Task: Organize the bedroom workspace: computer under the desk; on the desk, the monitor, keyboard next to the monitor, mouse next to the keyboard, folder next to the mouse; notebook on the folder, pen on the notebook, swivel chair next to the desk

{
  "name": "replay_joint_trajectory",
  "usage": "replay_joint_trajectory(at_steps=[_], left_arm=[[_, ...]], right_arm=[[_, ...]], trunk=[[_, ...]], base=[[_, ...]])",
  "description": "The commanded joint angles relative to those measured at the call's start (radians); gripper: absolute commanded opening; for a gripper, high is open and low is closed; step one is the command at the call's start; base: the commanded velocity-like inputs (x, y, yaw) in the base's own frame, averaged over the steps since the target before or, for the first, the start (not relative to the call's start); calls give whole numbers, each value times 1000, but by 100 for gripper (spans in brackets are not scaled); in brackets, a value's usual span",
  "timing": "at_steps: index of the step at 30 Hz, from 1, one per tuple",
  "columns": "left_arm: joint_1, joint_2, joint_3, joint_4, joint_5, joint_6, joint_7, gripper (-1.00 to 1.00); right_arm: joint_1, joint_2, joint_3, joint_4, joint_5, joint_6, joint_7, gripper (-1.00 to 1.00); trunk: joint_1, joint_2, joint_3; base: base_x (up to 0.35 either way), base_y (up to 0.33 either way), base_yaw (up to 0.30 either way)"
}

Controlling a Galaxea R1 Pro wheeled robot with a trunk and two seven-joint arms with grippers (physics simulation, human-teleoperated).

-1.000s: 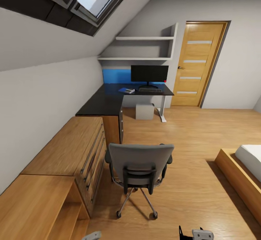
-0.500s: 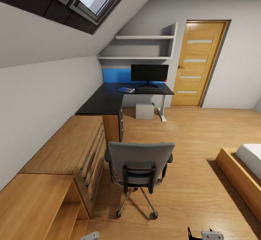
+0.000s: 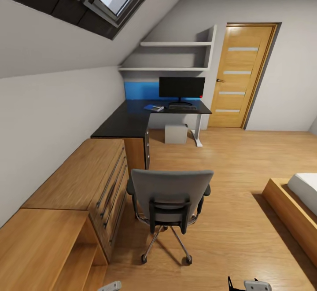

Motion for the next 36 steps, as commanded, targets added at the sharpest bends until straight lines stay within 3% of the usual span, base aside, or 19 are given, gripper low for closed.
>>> replay_joint_trajectory(at_steps=[1, 36], left_arm=[[-1, 0, -9, 0, 9, -4, 5, 100], [-1, 1, -8, 0, 7, -4, 5, 100]], right_arm=[[-1, 0, 9, 1, -2, -2, -7, 100], [-1, 0, 10, 1, -2, -2, -7, 100]], trunk=[[4, -8, -4], [138, -253, -114]], base=[[0, 0, 0], [0, 0, 0]])
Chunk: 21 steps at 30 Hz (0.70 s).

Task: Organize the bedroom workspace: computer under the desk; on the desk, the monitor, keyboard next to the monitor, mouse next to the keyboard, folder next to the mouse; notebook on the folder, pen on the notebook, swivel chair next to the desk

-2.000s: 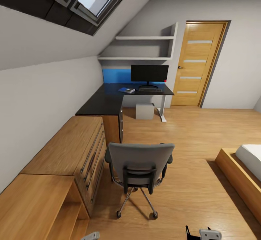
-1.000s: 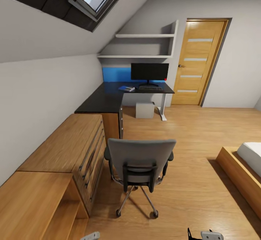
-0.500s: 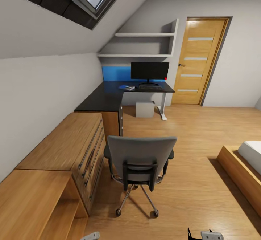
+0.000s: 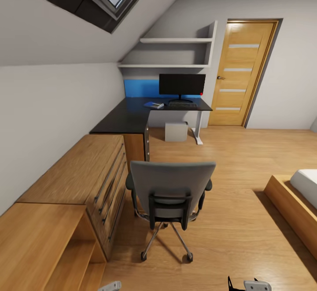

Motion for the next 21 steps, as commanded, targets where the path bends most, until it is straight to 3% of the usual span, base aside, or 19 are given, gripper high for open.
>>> replay_joint_trajectory(at_steps=[1, 21], left_arm=[[-1, 0, -9, 0, 8, -4, 5, 100], [-1, 2, 3, 0, 21, -103, 7, 100]], right_arm=[[-1, 0, 9, 1, -2, -2, -7, 100], [-1, 0, 9, 1, -2, -2, -7, 100]], trunk=[[4, -8, -4], [81, -148, -67]], base=[[0, 0, 0], [0, 0, 0]])
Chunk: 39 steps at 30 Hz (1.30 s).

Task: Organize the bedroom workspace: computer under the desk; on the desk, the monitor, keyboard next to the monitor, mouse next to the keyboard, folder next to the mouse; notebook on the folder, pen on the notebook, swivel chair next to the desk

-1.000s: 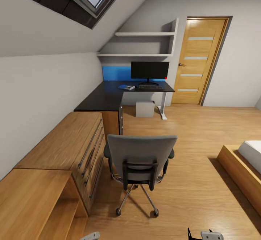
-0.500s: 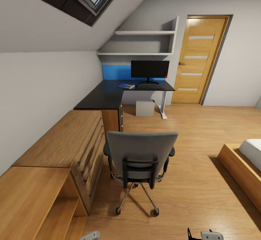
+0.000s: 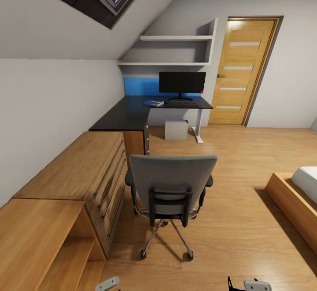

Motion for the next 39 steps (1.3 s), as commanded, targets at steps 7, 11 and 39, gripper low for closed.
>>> replay_joint_trajectory(at_steps=[7, 11, 39], left_arm=[[-1, 0, -7, 0, 8, -8, 6, 100], [-1, 0, -7, 0, 8, -9, 6, 100], [-1, 0, -7, 0, 7, -10, 7, 100]], right_arm=[[-1, 0, 10, 1, -1, -3, -6, 100], [-1, 0, 10, 1, -1, -3, -6, 100], [-1, 0, 13, 1, 1, -8, -6, 100]], trunk=[[27, -50, -23], [42, -78, -35], [150, -274, -123]], base=[[-27, 0, 0], [-30, 0, 0], [-1, 0, 0]])
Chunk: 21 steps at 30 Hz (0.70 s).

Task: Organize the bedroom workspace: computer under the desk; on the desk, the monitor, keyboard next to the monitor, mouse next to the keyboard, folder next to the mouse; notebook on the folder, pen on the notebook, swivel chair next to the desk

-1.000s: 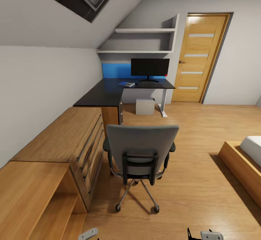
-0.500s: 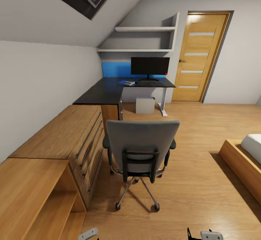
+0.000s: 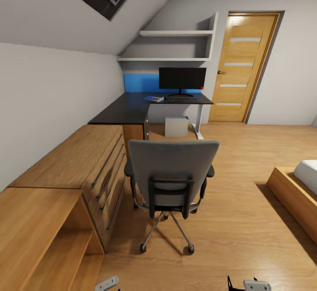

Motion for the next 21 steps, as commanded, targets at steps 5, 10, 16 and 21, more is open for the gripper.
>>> replay_joint_trajectory(at_steps=[5, 10, 16, 21], left_arm=[[-1, 0, -9, 0, 7, -4, 6, 100], [-1, 0, -9, 0, 7, -4, 6, 100], [-1, 0, -8, 0, 7, -4, 6, 100], [-1, 0, -8, 0, 7, -4, 6, 100]], right_arm=[[-1, 0, 8, 1, -2, 0, -7, 100], [-1, 0, 7, 1, -4, 1, -7, 100], [-1, 0, 7, 1, -4, 2, -8, 100], [-1, 0, 7, 1, -5, 2, -8, 100]], trunk=[[19, -36, -17], [38, -71, -32], [61, -113, -51], [81, -148, -67]], base=[[0, 0, 0], [0, 0, 0], [0, 0, 0], [0, 0, 0]])
